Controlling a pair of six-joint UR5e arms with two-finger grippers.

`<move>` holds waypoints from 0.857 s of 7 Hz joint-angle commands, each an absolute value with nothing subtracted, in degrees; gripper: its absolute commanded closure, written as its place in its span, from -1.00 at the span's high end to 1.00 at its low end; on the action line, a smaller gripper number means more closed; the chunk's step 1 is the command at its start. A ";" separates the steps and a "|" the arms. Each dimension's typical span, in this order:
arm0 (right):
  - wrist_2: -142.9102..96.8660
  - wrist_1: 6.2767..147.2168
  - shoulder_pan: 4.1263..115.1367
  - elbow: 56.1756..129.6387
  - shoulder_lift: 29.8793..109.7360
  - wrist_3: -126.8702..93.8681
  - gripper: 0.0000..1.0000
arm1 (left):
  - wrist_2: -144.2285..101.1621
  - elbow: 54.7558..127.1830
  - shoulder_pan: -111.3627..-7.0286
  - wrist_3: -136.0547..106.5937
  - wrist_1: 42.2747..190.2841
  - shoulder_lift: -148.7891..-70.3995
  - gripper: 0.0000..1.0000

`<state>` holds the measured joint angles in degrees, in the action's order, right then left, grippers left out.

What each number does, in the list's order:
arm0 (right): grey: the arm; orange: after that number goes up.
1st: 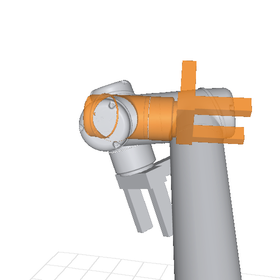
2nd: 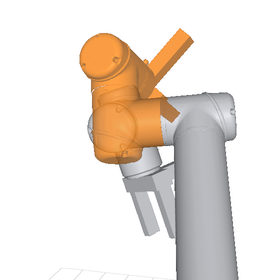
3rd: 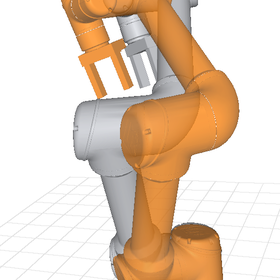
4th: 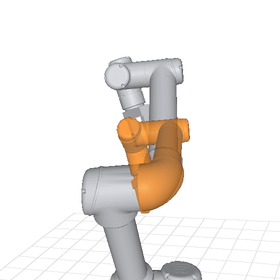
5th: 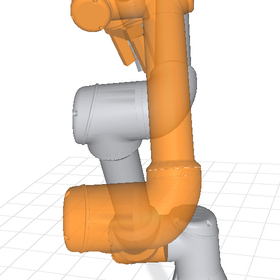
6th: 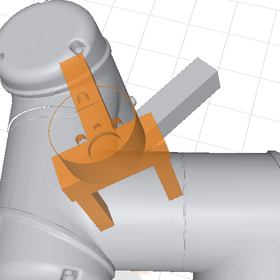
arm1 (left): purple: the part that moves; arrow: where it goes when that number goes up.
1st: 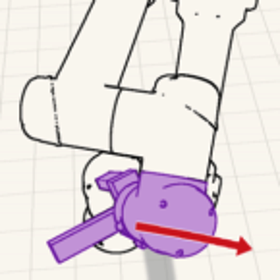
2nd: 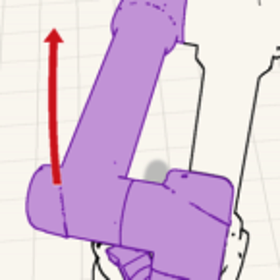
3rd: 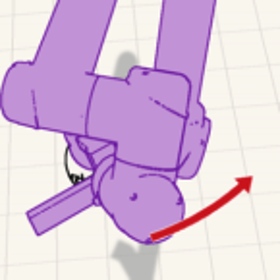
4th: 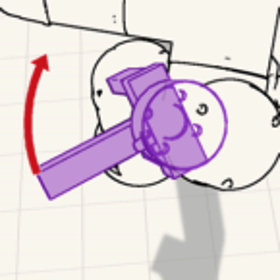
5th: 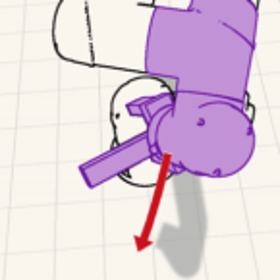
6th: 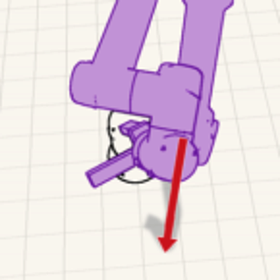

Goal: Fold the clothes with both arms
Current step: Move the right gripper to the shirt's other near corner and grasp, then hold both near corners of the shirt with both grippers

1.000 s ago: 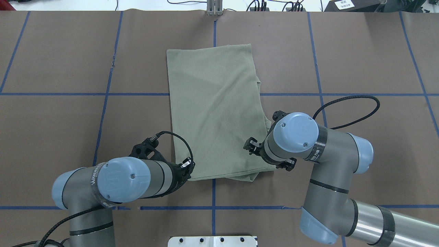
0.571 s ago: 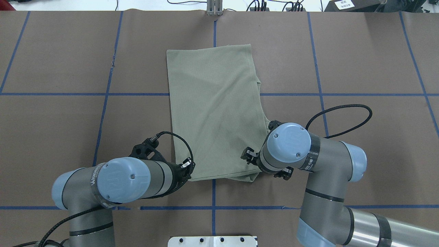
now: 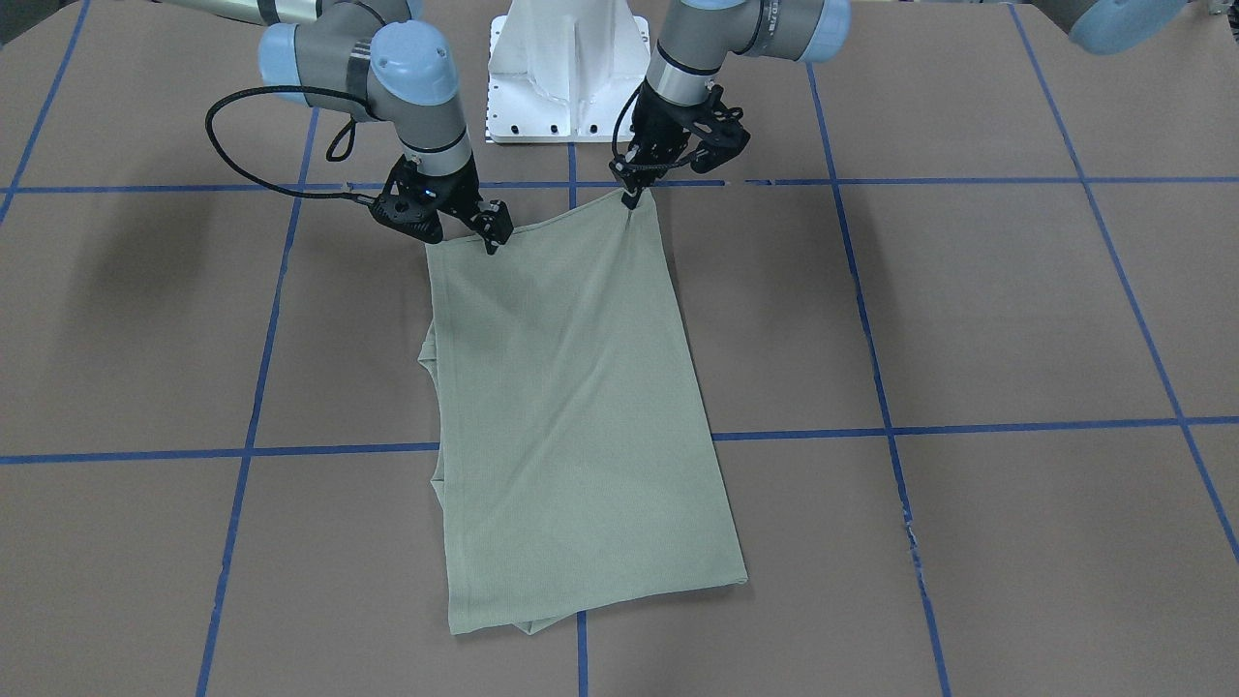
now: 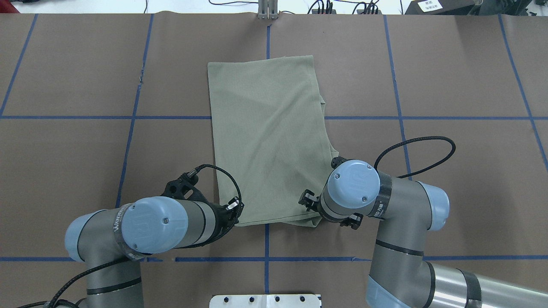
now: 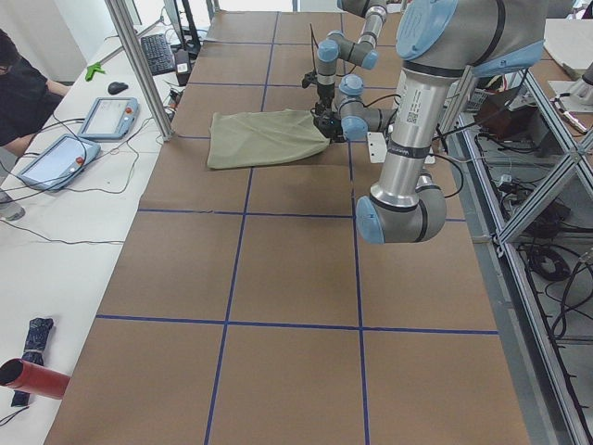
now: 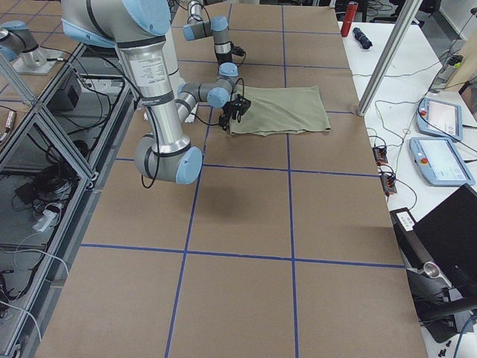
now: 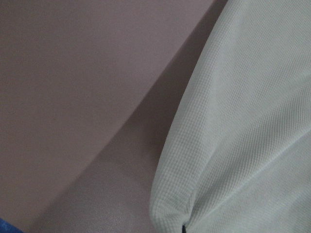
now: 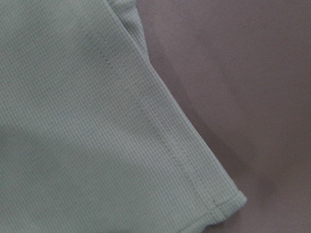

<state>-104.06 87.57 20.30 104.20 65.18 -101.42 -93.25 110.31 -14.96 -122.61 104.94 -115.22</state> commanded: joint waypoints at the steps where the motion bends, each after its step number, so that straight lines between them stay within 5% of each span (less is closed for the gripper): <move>1: -103.98 87.54 19.60 103.45 65.13 -101.42 1.00 | -93.25 110.30 -14.94 -122.61 104.94 -115.22 -1.00; 4: -103.97 87.54 19.25 103.45 65.21 -101.51 0.92 | -93.16 110.30 -14.94 -122.61 104.94 -115.31 -1.00; 5: -103.97 87.54 19.25 103.53 65.13 -101.43 0.15 | -93.25 110.30 -14.94 -122.61 104.94 -115.31 -1.00; 6: -103.97 87.54 19.25 103.62 65.13 -101.34 -0.42 | -93.25 110.30 -14.94 -122.61 104.94 -115.31 -1.00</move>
<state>-103.97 87.52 19.27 103.53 65.15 -101.43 -93.23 110.30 -14.94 -122.61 104.94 -115.30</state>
